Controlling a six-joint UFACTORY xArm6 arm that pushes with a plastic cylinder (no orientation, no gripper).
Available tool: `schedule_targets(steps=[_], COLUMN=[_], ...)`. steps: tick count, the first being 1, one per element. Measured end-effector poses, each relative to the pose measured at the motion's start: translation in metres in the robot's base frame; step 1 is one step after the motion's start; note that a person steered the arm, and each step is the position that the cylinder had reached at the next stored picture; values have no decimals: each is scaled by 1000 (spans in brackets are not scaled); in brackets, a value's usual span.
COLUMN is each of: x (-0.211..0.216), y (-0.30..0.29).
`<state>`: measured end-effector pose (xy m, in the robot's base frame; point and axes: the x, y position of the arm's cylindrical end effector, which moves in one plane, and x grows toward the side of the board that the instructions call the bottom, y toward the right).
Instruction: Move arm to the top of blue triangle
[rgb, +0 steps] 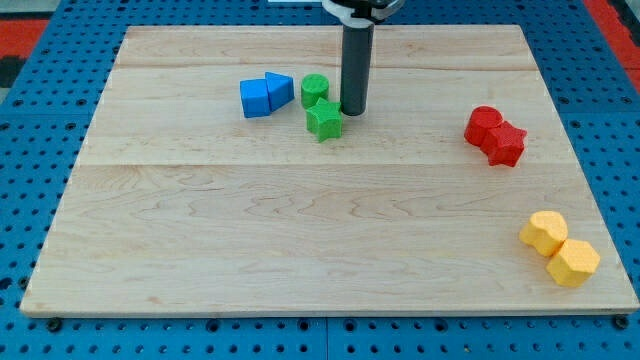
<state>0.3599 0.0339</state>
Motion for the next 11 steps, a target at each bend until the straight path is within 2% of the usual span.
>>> schedule_targets(steps=[4,5,6,7,8,10,11], x=[8,1,-60,-121,-136,-129,-119], y=[-14,9,33,-1,-85,-138,-132])
